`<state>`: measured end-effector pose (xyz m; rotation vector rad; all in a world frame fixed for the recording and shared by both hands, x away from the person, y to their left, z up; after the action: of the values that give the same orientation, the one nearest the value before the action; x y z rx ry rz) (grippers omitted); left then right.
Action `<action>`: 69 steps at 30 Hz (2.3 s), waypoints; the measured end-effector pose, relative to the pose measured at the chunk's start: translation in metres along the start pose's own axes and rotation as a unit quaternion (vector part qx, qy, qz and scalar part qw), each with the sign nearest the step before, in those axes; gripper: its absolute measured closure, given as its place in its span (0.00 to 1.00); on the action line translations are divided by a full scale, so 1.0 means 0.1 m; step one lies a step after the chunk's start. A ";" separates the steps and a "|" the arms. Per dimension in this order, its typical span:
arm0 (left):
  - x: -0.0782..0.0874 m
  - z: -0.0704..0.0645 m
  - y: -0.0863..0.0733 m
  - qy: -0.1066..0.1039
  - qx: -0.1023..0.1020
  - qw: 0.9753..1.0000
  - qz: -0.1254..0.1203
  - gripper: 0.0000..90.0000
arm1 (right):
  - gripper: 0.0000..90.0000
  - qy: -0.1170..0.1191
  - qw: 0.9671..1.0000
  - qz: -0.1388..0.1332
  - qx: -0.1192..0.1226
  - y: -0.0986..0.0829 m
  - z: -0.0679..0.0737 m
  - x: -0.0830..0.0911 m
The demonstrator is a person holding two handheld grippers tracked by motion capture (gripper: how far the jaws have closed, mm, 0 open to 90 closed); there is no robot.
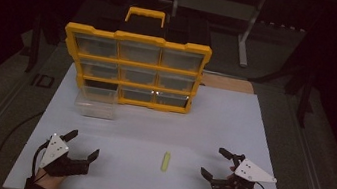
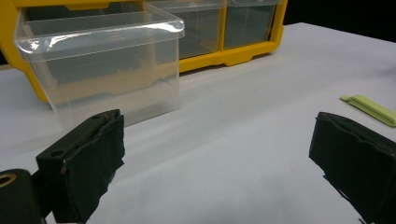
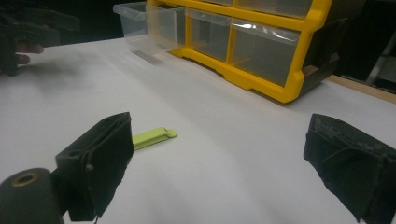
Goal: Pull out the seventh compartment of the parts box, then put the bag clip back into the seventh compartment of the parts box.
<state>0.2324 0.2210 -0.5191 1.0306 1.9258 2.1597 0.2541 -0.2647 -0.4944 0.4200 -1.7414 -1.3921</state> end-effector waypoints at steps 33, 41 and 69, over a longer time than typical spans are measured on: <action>0.05 0.01 0.03 -0.001 0.005 1.000 -0.019 0.04 | 0.09 0.018 1.000 -0.008 0.003 0.85 0.10 0.16; 0.06 0.01 0.04 -0.004 0.006 1.000 -0.023 0.04 | 0.15 0.076 0.997 -0.001 0.012 1.13 0.26 -0.08; 0.05 0.00 0.03 -0.009 -0.003 1.000 -0.021 0.04 | 0.78 0.133 0.983 0.124 0.036 0.65 0.63 -1.02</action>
<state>0.2292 0.2225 -0.5139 0.9970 1.9153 2.1250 0.2803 -0.1318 -0.4775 0.3935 -1.5670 -1.0490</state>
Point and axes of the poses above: each handheld gripper's, and its own axes: x roughly backward along the jaws, y roughly out of its top, z roughly to its left, the point moved 2 cm from there along -x, roughly forward along the jaws, and after that the axes turned 7 degrees about z, right-handed, at the moved point
